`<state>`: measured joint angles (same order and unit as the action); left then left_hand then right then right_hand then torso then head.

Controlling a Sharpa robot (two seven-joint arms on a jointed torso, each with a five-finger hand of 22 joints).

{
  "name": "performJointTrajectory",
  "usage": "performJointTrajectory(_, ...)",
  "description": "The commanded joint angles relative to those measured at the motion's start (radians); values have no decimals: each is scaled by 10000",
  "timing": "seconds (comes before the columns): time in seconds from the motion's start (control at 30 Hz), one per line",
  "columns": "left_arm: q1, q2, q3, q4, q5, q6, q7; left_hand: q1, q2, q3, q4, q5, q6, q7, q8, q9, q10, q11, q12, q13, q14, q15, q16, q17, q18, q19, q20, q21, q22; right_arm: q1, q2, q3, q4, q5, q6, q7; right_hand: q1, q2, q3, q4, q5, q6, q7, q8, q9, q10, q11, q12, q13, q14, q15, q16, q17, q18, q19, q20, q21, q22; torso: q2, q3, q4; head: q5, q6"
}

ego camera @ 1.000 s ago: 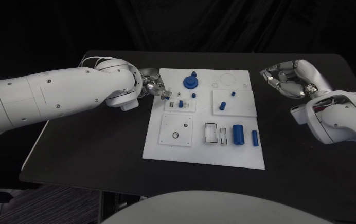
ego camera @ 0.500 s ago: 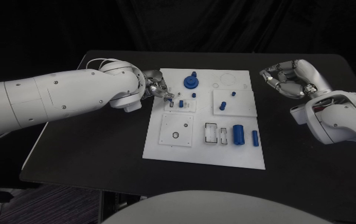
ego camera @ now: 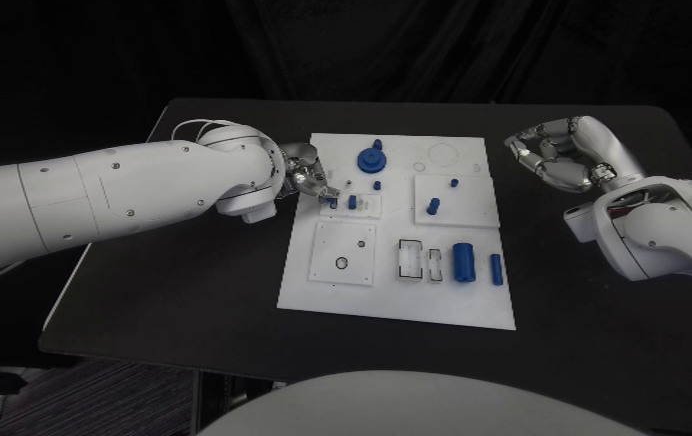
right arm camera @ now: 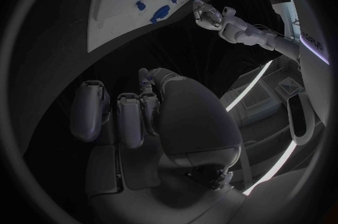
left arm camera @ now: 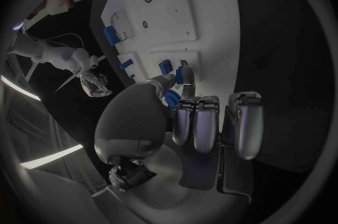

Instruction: Assemble the parts on the task board

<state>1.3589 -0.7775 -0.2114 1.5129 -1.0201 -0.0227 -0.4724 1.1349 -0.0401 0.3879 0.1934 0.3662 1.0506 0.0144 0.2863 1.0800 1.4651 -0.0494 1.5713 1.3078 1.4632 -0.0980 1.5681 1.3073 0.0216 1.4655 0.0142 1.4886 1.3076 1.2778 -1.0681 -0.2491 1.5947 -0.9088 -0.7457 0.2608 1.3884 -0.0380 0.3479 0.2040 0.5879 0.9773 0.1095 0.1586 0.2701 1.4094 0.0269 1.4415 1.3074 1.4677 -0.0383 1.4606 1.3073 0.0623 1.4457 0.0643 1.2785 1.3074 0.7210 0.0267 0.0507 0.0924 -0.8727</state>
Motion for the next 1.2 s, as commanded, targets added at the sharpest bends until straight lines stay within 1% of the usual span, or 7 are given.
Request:
performJointTrajectory(0.03,-43,15,5,-2,-64,126,76,-14,74,-57,10,-62,39,-2,-42,11,1057,-48,-5,2630,1075,-24,27,2635,82,402,-15,-35,1837,-25,-6,7,1,-39,36,-144,96,28,5,-67,41,-69,1,53,9,54,-10,15,685,668,-61,-18,1222,51,54,-18,19,1573,4,0,3,4,1)
performJointTrajectory(0.27,-100,13,5,-22,-64,204,50,-23,88,-65,19,-71,45,-1,-42,11,1057,-47,-5,2630,1075,-23,27,2635,82,401,-15,-37,1837,-25,3,7,-5,-39,59,-150,94,29,7,-71,41,-64,0,58,12,57,-9,18,687,668,-61,-16,1223,50,57,-18,23,1576,3,1,-4,23,1)
performJointTrajectory(0.47,-160,-5,5,-40,-64,207,48,-23,88,-65,19,-71,45,-1,-42,11,1057,-47,-5,2630,1075,-23,27,2635,82,401,-15,-37,1837,-26,11,7,-12,-39,85,-166,94,29,7,-71,41,-64,0,58,12,57,-9,18,687,668,-61,-16,1223,50,57,-18,23,1576,9,4,10,3,1)
performJointTrajectory(0.77,-246,-11,5,-57,-64,-8,230,-23,113,-67,23,-78,49,-3,-42,13,1057,-47,-5,2630,1075,-22,27,2635,91,381,-13,-64,1813,-27,29,7,-25,-39,122,-185,94,29,7,-71,41,-64,0,58,12,57,-9,18,687,668,-61,-16,1223,50,57,-18,23,1576,14,3,14,5,1)
performJointTrajectory(0.93,-272,-8,5,-63,-64,-136,342,-4,148,-59,13,-75,53,-9,-43,16,1057,-48,-5,2630,1075,-20,27,2635,102,357,-12,-96,1785,-28,30,6,-28,-39,154,-204,94,29,7,-71,41,-64,0,58,12,57,-9,18,687,668,-61,-16,1223,50,57,-18,23,1576,16,-3,16,8,1)
performJointTrajectory(1.2,-293,-2,5,-114,-64,-227,380,16,170,-53,0,-72,50,-10,-45,18,1057,-49,-5,2630,1075,-20,27,2635,118,321,-11,-143,1744,-29,25,6,-29,-39,186,-227,94,29,7,-71,41,-64,0,58,12,57,-9,18,687,668,-61,-16,1223,50,57,-18,23,1576,10,-3,9,9,1)
